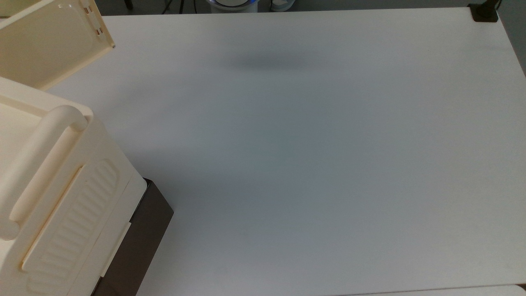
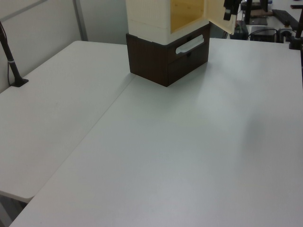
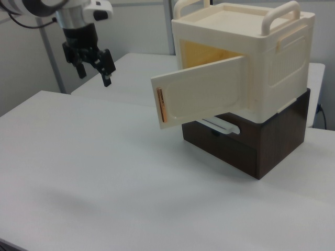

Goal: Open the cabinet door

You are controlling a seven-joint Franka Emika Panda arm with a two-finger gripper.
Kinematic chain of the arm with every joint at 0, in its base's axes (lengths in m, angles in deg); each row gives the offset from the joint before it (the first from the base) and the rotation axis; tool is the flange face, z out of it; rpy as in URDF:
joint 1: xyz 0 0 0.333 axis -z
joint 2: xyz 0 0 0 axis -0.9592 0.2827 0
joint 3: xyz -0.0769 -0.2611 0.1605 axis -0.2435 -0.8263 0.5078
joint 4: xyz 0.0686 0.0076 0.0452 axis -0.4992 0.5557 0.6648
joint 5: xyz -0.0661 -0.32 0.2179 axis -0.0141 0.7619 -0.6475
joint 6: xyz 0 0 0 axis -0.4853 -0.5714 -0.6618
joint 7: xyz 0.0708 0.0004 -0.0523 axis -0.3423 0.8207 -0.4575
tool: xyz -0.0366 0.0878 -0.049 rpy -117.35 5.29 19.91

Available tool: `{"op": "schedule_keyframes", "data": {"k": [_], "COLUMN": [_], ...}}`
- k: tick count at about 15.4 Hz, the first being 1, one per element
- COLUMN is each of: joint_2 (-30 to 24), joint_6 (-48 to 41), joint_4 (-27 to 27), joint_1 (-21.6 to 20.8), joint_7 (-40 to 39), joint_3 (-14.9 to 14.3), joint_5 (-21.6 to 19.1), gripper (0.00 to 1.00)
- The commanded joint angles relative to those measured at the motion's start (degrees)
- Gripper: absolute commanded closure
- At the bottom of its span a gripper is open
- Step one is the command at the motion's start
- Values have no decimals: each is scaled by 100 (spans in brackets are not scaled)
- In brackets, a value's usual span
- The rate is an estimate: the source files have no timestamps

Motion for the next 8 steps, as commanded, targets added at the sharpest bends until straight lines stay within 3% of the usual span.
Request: {"op": "schedule_keyframes", "data": {"k": [1, 8], "joint_2": [272, 282], "joint_6": [198, 198], "joint_4": [31, 23], "joint_1": [-43, -16], "joint_7": [-45, -45], "joint_3": [26, 62], "joint_5": [60, 201], "gripper": [0, 0]}}
